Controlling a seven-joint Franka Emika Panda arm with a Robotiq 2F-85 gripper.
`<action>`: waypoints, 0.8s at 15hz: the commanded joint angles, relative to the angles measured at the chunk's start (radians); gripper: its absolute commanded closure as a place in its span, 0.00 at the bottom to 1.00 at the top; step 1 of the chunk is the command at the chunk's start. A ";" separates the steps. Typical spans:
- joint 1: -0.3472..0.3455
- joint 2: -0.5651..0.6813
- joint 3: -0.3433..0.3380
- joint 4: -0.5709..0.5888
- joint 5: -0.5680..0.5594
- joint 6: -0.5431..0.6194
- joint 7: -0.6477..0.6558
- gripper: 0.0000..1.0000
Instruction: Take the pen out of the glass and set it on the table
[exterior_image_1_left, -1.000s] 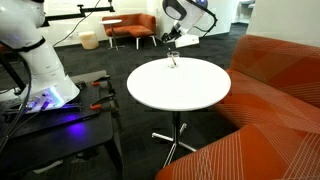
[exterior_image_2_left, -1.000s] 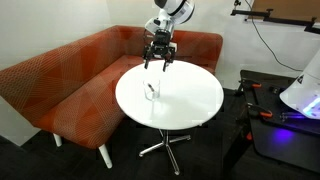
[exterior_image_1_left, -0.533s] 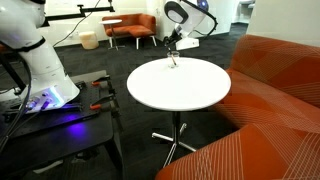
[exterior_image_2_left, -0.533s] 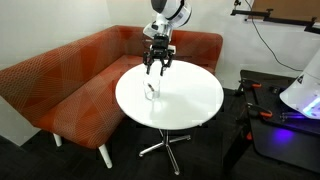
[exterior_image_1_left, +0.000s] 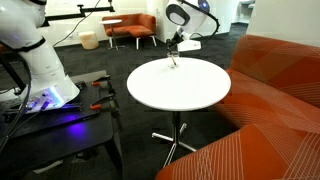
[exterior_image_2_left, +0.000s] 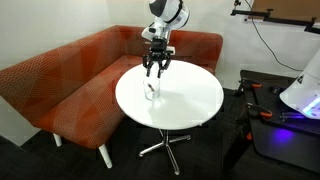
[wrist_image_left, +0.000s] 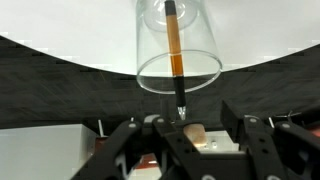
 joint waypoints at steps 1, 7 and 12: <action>-0.002 0.016 0.017 0.035 -0.047 0.033 0.064 0.42; -0.008 0.043 0.032 0.069 -0.095 0.025 0.113 0.46; -0.012 0.083 0.046 0.109 -0.131 0.021 0.147 0.47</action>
